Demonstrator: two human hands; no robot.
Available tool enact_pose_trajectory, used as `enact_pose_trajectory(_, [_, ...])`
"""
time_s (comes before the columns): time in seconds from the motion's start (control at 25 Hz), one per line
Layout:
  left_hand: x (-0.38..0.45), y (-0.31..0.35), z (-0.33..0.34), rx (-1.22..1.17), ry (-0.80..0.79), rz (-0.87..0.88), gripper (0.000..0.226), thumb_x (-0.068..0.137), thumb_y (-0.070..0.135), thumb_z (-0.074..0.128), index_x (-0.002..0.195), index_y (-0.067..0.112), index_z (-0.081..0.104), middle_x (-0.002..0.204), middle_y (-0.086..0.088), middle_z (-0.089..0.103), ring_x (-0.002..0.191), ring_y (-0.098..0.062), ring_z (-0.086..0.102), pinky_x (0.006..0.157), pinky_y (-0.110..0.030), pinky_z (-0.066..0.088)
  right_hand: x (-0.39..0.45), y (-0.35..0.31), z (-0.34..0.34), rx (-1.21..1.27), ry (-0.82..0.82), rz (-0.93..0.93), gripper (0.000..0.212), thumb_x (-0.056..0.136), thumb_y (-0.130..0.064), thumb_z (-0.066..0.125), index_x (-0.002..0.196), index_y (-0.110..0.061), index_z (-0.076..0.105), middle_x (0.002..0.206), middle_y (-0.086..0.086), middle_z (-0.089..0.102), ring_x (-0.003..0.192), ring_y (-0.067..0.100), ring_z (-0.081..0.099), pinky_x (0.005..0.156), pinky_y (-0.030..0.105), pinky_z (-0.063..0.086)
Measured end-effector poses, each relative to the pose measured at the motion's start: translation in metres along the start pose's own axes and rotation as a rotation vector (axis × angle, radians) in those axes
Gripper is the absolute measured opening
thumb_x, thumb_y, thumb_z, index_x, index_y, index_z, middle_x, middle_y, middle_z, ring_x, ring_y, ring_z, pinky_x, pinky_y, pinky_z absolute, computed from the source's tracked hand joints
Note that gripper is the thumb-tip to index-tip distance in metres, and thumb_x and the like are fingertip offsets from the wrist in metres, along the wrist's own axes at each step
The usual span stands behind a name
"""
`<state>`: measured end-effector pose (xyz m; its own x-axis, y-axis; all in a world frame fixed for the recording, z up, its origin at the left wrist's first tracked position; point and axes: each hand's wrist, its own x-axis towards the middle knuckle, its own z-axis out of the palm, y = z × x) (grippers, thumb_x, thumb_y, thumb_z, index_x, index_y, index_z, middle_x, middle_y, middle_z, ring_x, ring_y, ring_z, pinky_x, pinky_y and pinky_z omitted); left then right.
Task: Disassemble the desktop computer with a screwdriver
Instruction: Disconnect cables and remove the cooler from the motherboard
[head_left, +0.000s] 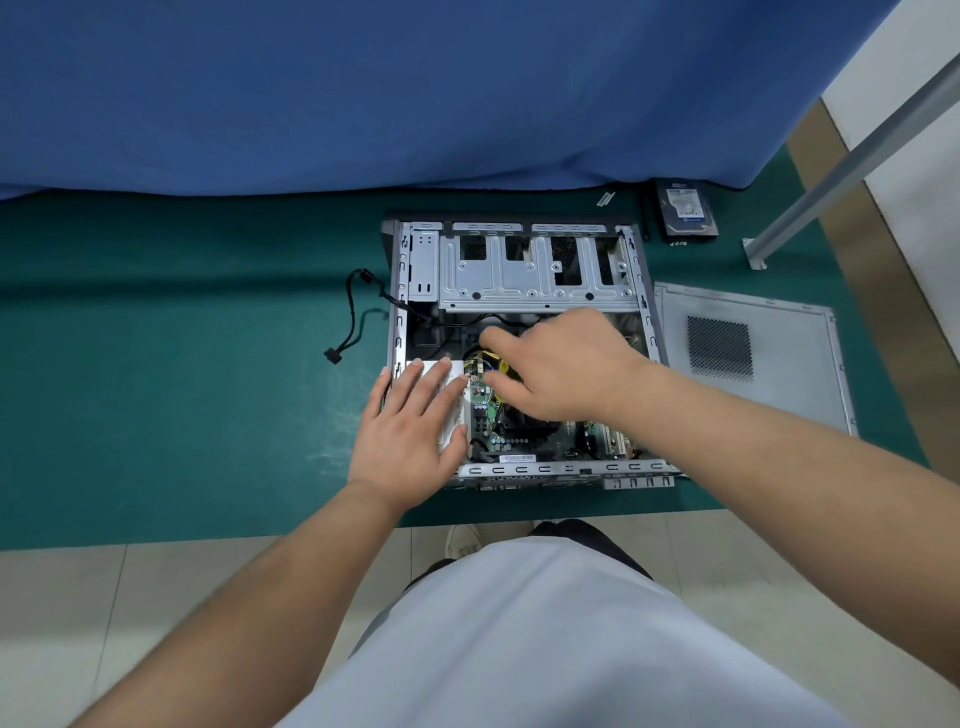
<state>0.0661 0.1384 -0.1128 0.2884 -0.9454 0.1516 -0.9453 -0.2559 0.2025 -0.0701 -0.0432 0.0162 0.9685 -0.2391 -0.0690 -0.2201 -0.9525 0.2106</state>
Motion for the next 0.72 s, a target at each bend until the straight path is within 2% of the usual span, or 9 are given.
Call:
enact_pose_trajectory(0.08, [0.000,0.000,0.001,-0.004,0.007,0.003,0.059,0.096,0.047,0.044,0.151,0.026,0.047,0.161,0.003,0.040,0.150,-0.026,0.032,0.126,-0.052,0.016,0.002,-0.011,-0.001,-0.098,0.023,0.133,0.063,0.102,-0.065,0.019,0.119,-0.019,0.059,0.050,-0.005,0.034,0.041,0.021,0.028,0.046,0.025,0.017])
enact_pose_trajectory(0.16, [0.000,0.000,0.001,-0.010,0.016,0.002,0.058,0.096,0.046,0.045,0.150,0.025,0.048,0.160,0.003,0.041,0.149,-0.026,0.033,0.126,-0.052,0.016,0.003,-0.015,0.001,-0.114,0.010,0.105,0.051,0.105,-0.057,0.028,0.110,-0.016,0.059,0.051,-0.004,0.026,0.044,0.022,0.035,0.046,0.026,0.018])
enact_pose_trajectory(0.24, [0.000,0.000,0.002,-0.007,0.014,-0.003,0.058,0.096,0.047,0.044,0.150,0.025,0.048,0.160,0.003,0.041,0.149,-0.026,0.033,0.126,-0.052,0.016,0.004,-0.012,0.000,-0.038,-0.001,-0.103,0.036,0.103,-0.047,0.040,0.109,-0.015,0.056,0.062,-0.001,0.045,0.063,0.026,0.056,0.051,0.033,0.034])
enact_pose_trajectory(0.36, [0.002,-0.005,0.002,-0.006,0.010,0.001,0.058,0.096,0.047,0.044,0.150,0.026,0.047,0.160,0.003,0.041,0.149,-0.027,0.033,0.126,-0.052,0.016,0.008,-0.003,-0.008,0.040,0.013,-0.317,0.030,0.095,-0.039,0.050,0.109,-0.014,0.060,0.091,0.002,0.063,0.089,0.025,0.058,0.075,0.038,0.043])
enact_pose_trajectory(0.44, [0.004,-0.008,0.001,-0.006,0.012,0.002,0.058,0.096,0.047,0.044,0.151,0.026,0.046,0.160,0.003,0.040,0.150,-0.027,0.033,0.125,-0.052,0.017,0.008,-0.006,-0.011,0.038,0.015,-0.255,0.034,0.095,-0.044,0.047,0.107,-0.016,0.062,0.086,0.001,0.062,0.084,0.025,0.058,0.069,0.037,0.039])
enact_pose_trajectory(0.48, [0.004,-0.009,0.000,-0.010,0.014,0.003,0.058,0.096,0.047,0.045,0.151,0.026,0.046,0.160,0.003,0.040,0.149,-0.027,0.033,0.125,-0.053,0.017,0.007,-0.010,-0.011,0.039,0.022,-0.141,0.041,0.097,-0.051,0.042,0.107,-0.016,0.062,0.075,0.000,0.059,0.073,0.026,0.057,0.061,0.033,0.034])
enact_pose_trajectory(0.6, [0.004,-0.007,0.000,-0.008,0.015,0.001,0.058,0.096,0.047,0.045,0.150,0.026,0.046,0.160,0.003,0.041,0.149,-0.026,0.033,0.126,-0.052,0.016,0.006,-0.019,-0.006,-0.049,0.039,0.184,0.060,0.102,-0.064,0.023,0.104,-0.019,0.062,0.049,-0.004,0.029,0.049,0.024,0.037,0.047,0.026,0.018])
enact_pose_trajectory(0.64, [0.004,-0.007,0.000,-0.007,0.017,0.000,0.058,0.096,0.047,0.045,0.151,0.026,0.047,0.160,0.003,0.041,0.149,-0.026,0.033,0.126,-0.052,0.016,0.007,-0.019,-0.004,-0.066,0.030,0.193,0.054,0.104,-0.060,0.025,0.103,-0.018,0.060,0.050,-0.004,0.028,0.050,0.023,0.038,0.047,0.026,0.018])
enact_pose_trajectory(0.72, [0.004,-0.008,0.000,-0.008,0.012,-0.001,0.058,0.096,0.047,0.044,0.151,0.027,0.047,0.161,0.004,0.040,0.150,-0.026,0.033,0.126,-0.051,0.016,0.008,-0.010,-0.003,0.014,-0.017,-0.007,0.037,0.104,-0.046,0.037,0.106,-0.015,0.057,0.062,0.000,0.046,0.064,0.027,0.054,0.052,0.031,0.033])
